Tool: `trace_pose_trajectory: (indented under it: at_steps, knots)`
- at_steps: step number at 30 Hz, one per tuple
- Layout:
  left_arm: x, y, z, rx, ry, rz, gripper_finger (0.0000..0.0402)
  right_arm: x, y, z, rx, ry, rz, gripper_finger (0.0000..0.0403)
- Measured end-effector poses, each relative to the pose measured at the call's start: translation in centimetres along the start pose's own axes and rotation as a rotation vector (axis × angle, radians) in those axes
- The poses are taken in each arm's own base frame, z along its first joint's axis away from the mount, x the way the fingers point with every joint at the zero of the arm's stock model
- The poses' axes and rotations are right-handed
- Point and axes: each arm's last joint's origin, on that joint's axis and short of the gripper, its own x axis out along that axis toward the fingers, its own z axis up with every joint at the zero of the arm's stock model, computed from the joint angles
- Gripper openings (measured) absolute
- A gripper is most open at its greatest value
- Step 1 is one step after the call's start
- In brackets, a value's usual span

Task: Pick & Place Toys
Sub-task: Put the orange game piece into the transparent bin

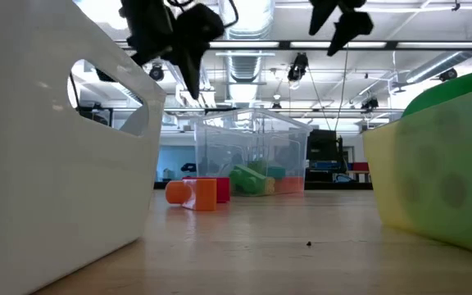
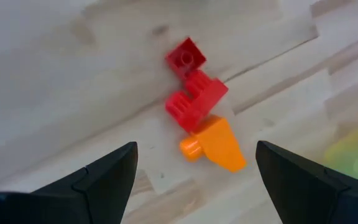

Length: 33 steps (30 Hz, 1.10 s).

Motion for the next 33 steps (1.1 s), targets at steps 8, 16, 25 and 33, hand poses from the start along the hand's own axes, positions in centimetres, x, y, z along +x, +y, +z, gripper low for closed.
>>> trace_pose_trajectory:
  at_steps: [8, 16, 25, 33]
  knots:
    - [4.7, -2.6, -2.0, -0.046, 0.036, -0.017, 0.0329, -2.0, -1.0, -3.3, 0.061, -0.094, 0.059, 0.0369]
    - [8.0, -3.0, -2.9, -0.115, 0.06, 0.051, 0.0329, -2.6, -1.7, -4.5, 0.077, -0.136, 0.089, 0.0369]
    - [11.1, -3.3, -3.4, -0.151, 0.064, 0.078, 0.0329, -2.3, -1.6, -4.3, 0.034, -0.126, 0.083, 0.0369]
    - [12.2, -3.4, -3.7, -0.116, 0.119, 0.081, 0.0329, -2.1, -1.6, -4.5, -0.004, -0.119, 0.075, 0.0369]
